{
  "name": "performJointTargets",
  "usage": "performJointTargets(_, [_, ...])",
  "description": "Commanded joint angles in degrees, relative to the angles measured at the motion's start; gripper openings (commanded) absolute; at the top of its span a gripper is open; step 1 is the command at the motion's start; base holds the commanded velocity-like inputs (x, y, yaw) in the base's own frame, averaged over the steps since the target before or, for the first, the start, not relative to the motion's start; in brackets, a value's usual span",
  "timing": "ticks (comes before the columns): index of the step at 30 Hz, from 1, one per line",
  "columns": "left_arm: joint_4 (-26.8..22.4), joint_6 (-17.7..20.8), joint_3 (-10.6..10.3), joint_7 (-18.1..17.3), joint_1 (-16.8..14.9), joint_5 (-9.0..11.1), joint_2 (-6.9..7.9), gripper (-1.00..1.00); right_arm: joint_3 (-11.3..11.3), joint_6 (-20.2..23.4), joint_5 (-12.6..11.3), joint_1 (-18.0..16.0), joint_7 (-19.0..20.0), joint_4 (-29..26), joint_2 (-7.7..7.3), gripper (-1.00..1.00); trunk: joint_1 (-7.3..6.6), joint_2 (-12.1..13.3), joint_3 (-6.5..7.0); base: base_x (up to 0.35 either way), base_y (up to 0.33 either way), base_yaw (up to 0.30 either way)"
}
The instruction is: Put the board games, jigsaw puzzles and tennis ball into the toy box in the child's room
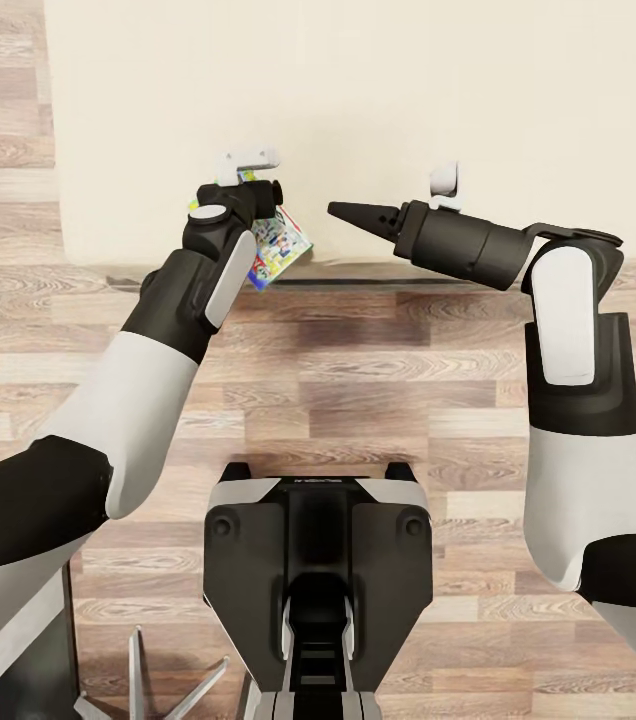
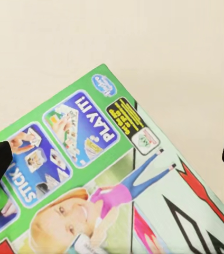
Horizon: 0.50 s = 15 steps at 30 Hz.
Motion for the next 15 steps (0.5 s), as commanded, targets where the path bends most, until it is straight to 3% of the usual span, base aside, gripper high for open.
performJointTargets(1, [-0.1, 0.2, -0.1, 0.5, 0.0, 0.5, 0.0, 1.0, 0.0, 0.1, 0.5, 0.0, 0.5, 0.0, -0.03, 1.0, 0.04, -0.1, -0.06, -0.015, -0.013, 0.0])
performJointTargets(15, [-0.1, 0.2, -0.1, 0.5, 0.0, 0.5, 0.0, 1.0, 0.1, 0.0, 0.5, 0.0, 0.5, 0.0, -0.03, 1.0, 0.04, -0.1, -0.06, -0.003, -0.003, 0.0])
